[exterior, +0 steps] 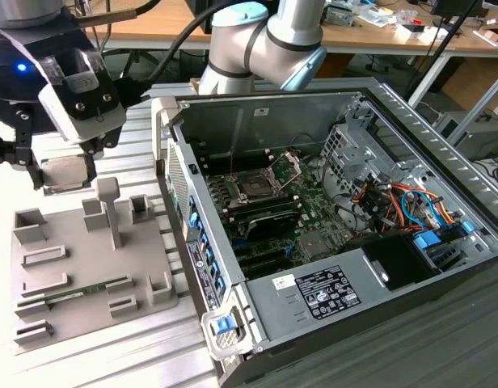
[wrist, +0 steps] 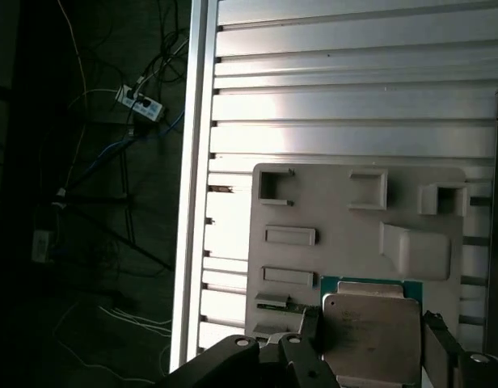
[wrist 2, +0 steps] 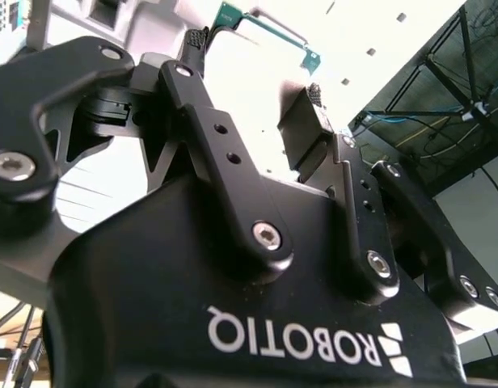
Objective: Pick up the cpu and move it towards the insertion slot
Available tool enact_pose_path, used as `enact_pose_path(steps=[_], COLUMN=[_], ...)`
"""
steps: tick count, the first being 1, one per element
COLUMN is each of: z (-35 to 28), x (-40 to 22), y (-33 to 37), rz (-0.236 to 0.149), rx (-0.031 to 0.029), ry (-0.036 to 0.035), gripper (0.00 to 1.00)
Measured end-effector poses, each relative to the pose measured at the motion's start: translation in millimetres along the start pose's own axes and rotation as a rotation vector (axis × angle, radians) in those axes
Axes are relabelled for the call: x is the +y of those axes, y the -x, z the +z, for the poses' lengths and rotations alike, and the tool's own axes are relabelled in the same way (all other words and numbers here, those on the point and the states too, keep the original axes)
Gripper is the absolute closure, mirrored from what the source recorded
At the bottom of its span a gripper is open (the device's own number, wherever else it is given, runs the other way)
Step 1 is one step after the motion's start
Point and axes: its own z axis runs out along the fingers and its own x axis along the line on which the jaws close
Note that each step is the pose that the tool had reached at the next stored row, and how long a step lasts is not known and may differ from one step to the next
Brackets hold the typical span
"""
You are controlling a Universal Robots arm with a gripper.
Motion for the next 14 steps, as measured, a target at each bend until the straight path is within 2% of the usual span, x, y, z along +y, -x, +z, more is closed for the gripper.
enact_pose_path(steps=[8, 14], z=[0.0, -0.1], x=[-1.9, -2.9], y=[24.8, 38.7], rz=[0.000, 0.000], rx=[0.0016, 0.0024], ry=[0.0002, 0.0002], gripper=[0.45, 0.45])
